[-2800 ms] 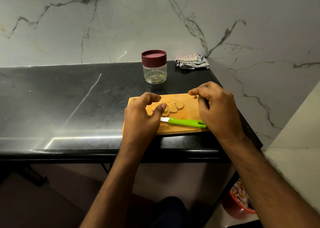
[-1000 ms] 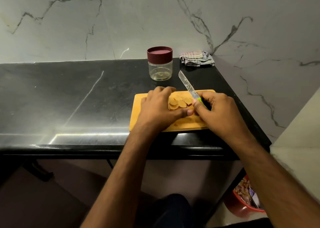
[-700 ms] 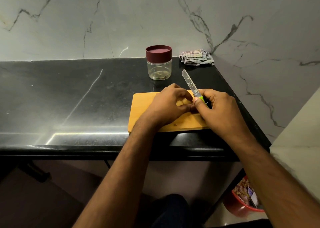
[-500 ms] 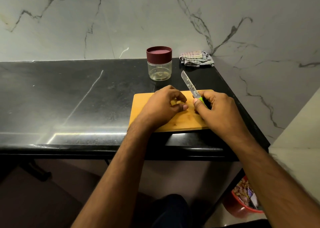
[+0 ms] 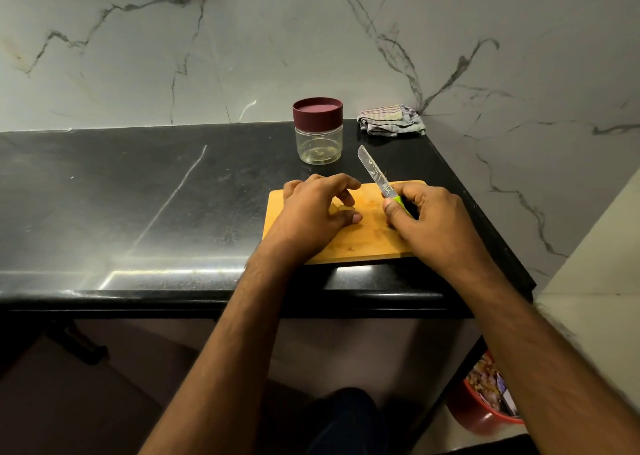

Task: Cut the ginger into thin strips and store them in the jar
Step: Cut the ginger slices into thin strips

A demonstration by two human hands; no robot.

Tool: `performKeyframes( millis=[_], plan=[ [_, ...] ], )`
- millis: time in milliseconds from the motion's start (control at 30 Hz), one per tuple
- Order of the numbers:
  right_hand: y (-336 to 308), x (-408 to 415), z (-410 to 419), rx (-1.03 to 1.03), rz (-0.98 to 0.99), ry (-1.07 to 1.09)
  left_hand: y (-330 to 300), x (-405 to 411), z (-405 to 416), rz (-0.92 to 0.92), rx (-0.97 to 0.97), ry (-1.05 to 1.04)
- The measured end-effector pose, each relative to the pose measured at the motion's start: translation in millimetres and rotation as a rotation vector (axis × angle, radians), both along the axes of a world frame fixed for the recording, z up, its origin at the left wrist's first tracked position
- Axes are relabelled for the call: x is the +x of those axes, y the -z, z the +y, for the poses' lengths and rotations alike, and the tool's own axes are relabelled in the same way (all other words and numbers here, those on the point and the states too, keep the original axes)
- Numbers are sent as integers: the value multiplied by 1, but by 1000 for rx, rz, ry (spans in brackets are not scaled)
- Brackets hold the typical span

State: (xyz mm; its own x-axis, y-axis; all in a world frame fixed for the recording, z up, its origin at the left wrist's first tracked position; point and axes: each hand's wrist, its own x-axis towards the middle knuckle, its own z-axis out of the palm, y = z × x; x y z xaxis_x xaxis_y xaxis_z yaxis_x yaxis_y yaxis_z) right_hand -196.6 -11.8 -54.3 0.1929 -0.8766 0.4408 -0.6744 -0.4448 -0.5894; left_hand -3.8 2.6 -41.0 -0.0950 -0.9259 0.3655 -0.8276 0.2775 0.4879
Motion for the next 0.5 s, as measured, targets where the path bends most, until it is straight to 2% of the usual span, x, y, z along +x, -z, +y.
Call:
performKeyframes(
  millis=[267, 433, 500],
  plan=[
    [-4, 1, 4, 6, 6, 0, 2, -5, 4, 12, 26, 116],
    [-3, 0, 11, -43, 4, 7, 8, 5, 10, 88, 7, 113],
    [-3, 1, 18, -78, -3, 4, 10, 5, 12, 41, -8, 85]
  ],
)
